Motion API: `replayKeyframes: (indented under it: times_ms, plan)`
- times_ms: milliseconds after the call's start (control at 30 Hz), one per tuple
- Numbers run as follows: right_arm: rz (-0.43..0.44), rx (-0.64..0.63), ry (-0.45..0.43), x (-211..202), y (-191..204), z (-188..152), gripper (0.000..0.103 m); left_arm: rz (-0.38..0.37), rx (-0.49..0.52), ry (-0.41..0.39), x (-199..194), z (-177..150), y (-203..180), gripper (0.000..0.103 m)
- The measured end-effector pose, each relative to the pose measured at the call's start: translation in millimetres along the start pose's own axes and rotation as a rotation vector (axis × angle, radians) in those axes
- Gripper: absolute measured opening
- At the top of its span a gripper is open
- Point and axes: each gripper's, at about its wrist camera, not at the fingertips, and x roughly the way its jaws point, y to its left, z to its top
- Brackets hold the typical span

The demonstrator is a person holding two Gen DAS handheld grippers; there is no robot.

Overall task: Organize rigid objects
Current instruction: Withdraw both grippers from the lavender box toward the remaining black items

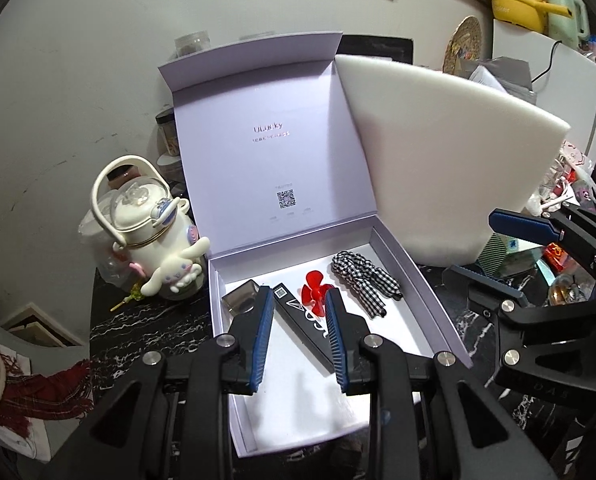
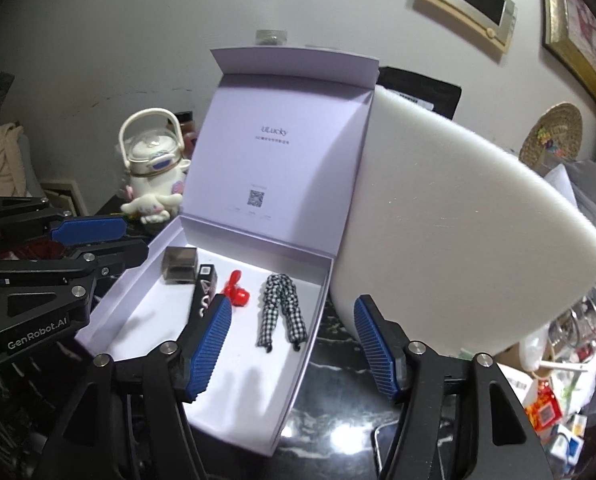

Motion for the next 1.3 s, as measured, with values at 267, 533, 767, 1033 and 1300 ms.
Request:
replayKeyframes:
  times_ms: [267, 533, 767, 1033, 1300]
  plan:
    - [0.002, -0.012, -0.034, -31.6, 12.1, -12.9, 0.07, 0.009, -0.009, -0.024, -28.6, -15.7, -4.9, 0.026]
    - [0.018, -0.024, -0.041, -55.0, 25.4, -31.2, 0.071, 0.006, -0.028, -0.037, -53.4, -40.0, -9.2, 0.026]
    - [0.033, -0.02, -0.043, -76.9, 35.7, -54.6, 0.073, 0.003, -0.049, -0.038, -73.0, -66.4, -13.6, 0.026]
    - [0.055, -0.012, -0.026, -91.8, 46.3, -81.6, 0.074, -0.015, -0.065, -0.014, -84.5, -98.6, -25.2, 0.026]
    - [0.08, -0.01, 0.012, -91.5, 53.7, -108.6, 0.075, -0.034, -0.084, 0.017, -88.0, -128.7, -32.1, 0.026]
